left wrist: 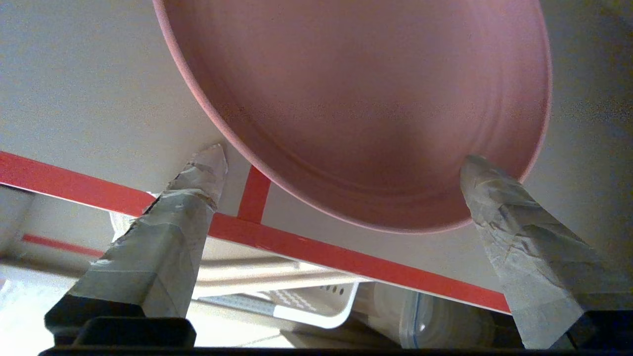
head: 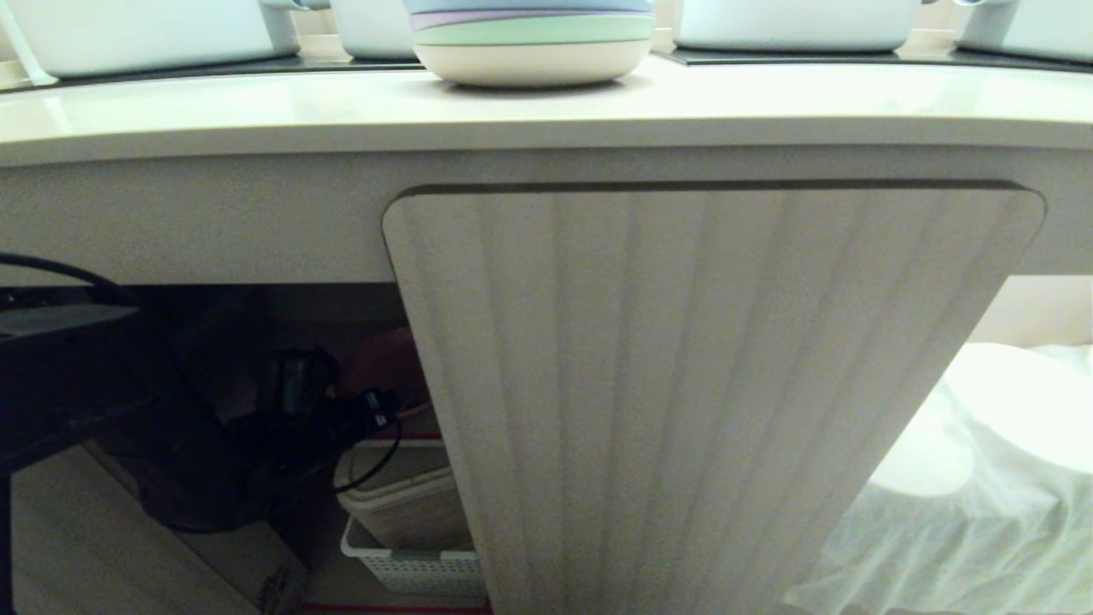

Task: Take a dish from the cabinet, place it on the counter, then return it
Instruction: Take the plate from the cabinet

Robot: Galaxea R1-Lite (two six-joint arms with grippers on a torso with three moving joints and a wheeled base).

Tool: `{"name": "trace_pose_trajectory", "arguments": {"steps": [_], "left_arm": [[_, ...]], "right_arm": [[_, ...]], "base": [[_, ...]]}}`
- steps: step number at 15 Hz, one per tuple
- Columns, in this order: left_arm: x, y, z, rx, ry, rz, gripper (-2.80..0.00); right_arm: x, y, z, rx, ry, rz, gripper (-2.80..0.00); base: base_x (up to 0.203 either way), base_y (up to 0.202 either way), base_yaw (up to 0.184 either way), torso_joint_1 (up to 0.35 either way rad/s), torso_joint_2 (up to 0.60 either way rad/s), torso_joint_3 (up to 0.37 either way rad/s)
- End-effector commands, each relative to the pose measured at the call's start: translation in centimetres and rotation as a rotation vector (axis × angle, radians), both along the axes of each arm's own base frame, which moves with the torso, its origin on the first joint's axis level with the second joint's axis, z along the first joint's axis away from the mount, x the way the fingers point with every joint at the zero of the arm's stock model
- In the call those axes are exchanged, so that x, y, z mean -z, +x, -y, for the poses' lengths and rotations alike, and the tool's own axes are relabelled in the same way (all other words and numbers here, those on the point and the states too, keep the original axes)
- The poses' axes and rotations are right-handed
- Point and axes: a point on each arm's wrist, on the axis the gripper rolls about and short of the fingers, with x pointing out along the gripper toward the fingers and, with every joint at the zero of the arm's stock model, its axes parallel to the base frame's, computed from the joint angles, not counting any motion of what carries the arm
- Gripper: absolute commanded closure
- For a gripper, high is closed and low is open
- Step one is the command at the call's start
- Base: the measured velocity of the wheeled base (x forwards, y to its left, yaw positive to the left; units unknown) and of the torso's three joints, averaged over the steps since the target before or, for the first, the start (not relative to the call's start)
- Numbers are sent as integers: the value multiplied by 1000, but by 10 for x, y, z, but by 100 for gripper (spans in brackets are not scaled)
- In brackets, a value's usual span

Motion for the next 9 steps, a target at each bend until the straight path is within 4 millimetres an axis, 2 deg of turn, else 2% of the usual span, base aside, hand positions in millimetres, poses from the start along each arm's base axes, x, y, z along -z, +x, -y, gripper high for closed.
{"name": "trace_pose_trajectory", "arguments": {"steps": [1, 9], "left_arm": [[-4, 2, 0, -2, -3, -6, -280], [-12, 10, 0, 4, -4, -64, -280]], "right_arm": [[0, 0, 0, 0, 1, -1, 0], [0, 0, 0, 0, 0, 0, 0]], "base": [[0, 0, 0, 0, 0, 0], [0, 0, 0, 0, 0, 0]]}}
